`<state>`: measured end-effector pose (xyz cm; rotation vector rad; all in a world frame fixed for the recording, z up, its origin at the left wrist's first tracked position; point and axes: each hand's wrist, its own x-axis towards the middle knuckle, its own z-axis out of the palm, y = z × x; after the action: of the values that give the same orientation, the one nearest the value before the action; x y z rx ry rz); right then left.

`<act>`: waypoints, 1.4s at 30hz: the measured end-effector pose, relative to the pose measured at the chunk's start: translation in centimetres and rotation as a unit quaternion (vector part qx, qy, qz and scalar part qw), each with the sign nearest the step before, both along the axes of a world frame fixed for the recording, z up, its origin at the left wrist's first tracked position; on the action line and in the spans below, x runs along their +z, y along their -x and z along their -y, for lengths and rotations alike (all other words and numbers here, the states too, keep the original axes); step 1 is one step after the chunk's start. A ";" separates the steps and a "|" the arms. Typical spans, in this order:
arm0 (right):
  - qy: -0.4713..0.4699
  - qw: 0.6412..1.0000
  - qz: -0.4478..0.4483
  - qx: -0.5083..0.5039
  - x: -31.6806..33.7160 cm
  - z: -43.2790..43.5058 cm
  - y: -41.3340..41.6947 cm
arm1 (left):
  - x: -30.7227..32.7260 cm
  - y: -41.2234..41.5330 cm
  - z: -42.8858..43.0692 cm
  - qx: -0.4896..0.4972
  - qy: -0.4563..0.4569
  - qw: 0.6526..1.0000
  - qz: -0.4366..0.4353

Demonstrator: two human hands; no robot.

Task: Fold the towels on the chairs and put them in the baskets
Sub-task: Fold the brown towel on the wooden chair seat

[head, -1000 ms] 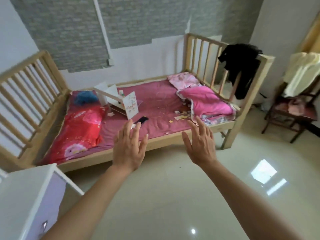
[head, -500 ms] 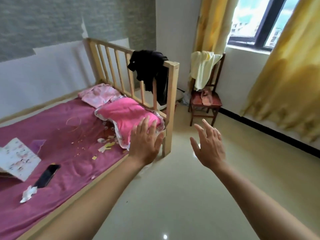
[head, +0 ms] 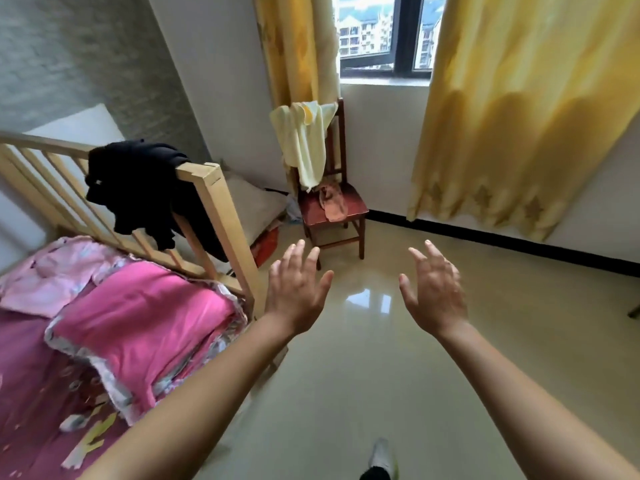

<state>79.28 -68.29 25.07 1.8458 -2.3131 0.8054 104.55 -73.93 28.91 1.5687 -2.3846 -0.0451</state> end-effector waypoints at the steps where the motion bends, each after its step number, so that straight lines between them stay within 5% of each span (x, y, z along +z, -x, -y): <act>1: -0.013 1.000 0.008 0.001 -0.2 2.2 1.1 | -0.1 1.1 2.1 0.006 -0.007 1.000 0.002; 11: -0.070 0.996 -0.007 0.046 1.5 24.6 9.6 | 1.6 8.3 22.3 0.058 -0.010 0.998 0.021; 33: -0.312 0.947 -0.056 0.050 -6.6 69.3 25.5 | -11.1 20.1 69.8 0.044 -0.184 0.969 0.162; 42: -0.361 0.905 -0.073 0.212 -16.8 88.4 26.0 | -17.8 21.6 82.6 0.113 -0.249 0.943 0.189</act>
<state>53.25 -156.74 8.25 2.6320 -2.3113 -0.2496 82.93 -156.57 11.11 2.2528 -2.5921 -0.3565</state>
